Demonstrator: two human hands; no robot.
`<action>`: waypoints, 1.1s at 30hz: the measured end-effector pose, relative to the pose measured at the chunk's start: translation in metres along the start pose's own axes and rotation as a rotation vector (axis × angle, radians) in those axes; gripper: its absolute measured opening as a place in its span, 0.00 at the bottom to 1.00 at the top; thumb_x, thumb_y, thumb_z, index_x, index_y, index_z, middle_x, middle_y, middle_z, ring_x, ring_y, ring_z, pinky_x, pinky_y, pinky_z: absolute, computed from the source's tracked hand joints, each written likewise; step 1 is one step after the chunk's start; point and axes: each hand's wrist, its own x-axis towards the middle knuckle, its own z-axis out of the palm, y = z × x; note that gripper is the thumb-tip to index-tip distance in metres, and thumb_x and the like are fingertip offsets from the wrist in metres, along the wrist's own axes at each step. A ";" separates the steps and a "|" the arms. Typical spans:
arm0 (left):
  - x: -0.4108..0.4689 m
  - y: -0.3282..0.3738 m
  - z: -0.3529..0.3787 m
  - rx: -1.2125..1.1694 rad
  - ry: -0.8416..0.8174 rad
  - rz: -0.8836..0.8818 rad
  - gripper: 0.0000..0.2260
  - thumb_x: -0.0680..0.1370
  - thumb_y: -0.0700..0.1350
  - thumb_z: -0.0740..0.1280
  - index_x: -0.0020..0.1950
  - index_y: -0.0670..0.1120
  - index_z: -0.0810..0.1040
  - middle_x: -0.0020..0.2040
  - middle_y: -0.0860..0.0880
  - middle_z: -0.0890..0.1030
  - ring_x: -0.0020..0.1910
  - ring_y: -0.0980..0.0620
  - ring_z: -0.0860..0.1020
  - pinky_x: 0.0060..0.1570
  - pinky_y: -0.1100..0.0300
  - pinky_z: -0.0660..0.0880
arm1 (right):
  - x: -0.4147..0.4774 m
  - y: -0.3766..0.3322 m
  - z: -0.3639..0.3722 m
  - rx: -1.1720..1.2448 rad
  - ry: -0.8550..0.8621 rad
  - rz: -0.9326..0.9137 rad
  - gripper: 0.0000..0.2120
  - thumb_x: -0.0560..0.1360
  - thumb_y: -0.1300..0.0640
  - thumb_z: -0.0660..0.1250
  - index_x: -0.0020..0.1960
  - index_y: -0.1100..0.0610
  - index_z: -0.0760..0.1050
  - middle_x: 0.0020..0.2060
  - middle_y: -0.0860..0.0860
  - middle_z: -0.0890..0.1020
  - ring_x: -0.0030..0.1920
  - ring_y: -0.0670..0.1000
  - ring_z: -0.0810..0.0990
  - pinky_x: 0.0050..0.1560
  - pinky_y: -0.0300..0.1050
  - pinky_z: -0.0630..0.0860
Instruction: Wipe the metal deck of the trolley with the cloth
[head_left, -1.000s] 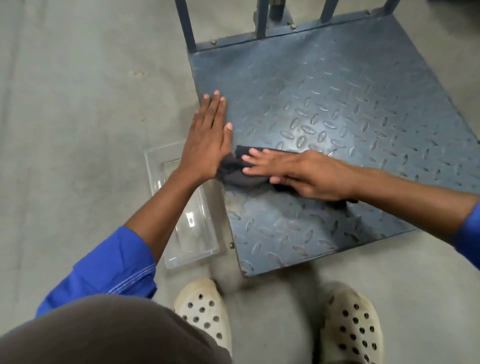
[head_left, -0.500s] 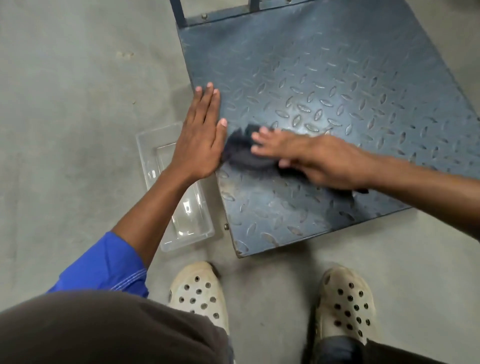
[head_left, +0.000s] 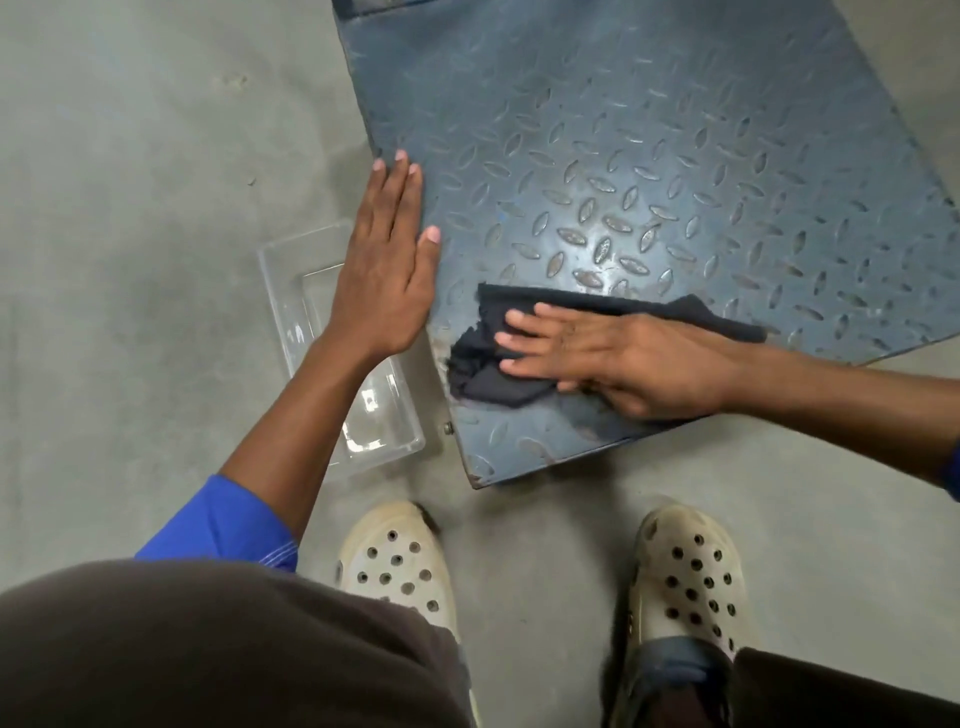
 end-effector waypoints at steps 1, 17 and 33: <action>-0.001 0.001 0.001 -0.007 0.009 0.000 0.28 0.89 0.50 0.49 0.86 0.36 0.55 0.87 0.38 0.53 0.87 0.38 0.49 0.85 0.55 0.43 | -0.003 -0.008 0.006 -0.010 -0.048 -0.027 0.26 0.81 0.67 0.57 0.79 0.62 0.68 0.80 0.57 0.66 0.83 0.56 0.60 0.82 0.62 0.58; -0.005 0.002 0.000 0.042 -0.016 -0.053 0.28 0.89 0.53 0.48 0.88 0.42 0.52 0.88 0.43 0.50 0.88 0.46 0.46 0.86 0.45 0.46 | 0.066 0.031 -0.022 -0.132 0.552 0.276 0.25 0.81 0.74 0.61 0.77 0.65 0.70 0.78 0.62 0.70 0.80 0.59 0.66 0.82 0.57 0.61; -0.011 0.012 0.000 -0.012 -0.029 -0.168 0.28 0.89 0.52 0.49 0.88 0.44 0.49 0.89 0.49 0.45 0.87 0.55 0.41 0.86 0.48 0.45 | 0.230 0.138 -0.090 -0.122 0.338 0.515 0.22 0.87 0.59 0.57 0.81 0.54 0.67 0.81 0.53 0.66 0.83 0.54 0.60 0.81 0.46 0.53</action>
